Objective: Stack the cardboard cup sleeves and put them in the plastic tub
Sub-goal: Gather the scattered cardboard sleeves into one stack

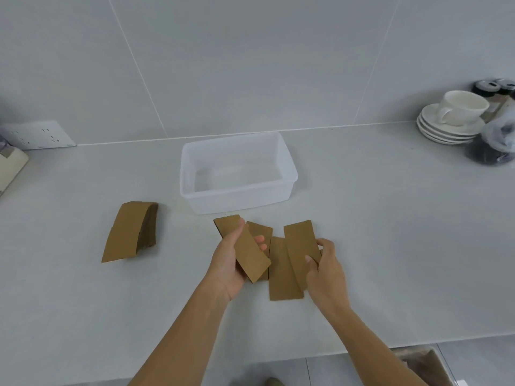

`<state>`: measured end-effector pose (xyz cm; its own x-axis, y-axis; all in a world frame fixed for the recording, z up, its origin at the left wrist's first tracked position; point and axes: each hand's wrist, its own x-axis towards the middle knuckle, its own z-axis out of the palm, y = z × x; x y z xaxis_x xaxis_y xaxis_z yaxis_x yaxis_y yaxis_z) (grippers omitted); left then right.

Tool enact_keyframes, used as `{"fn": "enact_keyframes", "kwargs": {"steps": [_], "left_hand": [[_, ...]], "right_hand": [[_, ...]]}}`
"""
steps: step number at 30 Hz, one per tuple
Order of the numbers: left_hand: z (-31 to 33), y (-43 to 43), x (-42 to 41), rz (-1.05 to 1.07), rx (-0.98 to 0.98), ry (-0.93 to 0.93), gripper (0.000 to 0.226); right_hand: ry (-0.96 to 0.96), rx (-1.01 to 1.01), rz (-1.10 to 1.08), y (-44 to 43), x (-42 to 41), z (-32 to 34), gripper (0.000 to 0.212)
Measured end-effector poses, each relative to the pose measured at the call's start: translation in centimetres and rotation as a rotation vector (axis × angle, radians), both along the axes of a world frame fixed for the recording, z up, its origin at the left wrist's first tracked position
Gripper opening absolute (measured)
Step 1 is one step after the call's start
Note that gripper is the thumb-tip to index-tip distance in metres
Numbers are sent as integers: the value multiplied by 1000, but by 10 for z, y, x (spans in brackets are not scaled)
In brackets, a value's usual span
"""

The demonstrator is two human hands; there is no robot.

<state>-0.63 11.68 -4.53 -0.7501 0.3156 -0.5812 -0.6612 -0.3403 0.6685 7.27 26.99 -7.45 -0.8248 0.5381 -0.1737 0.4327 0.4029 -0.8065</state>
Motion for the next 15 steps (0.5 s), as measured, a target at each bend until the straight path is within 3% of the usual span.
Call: {"fn": "enact_keyframes", "kwargs": {"steps": [7, 10, 15], "left_hand": [[-1, 2, 6, -109, 82, -24, 50], [1, 0, 9, -144, 83, -2, 63], [0, -9, 13, -138, 204, -51, 66]], "right_hand": [[224, -430, -20, -15, -8, 25, 25], [205, -491, 68, -28, -12, 34, 27], [185, -568, 132, -52, -13, 32, 26]]}}
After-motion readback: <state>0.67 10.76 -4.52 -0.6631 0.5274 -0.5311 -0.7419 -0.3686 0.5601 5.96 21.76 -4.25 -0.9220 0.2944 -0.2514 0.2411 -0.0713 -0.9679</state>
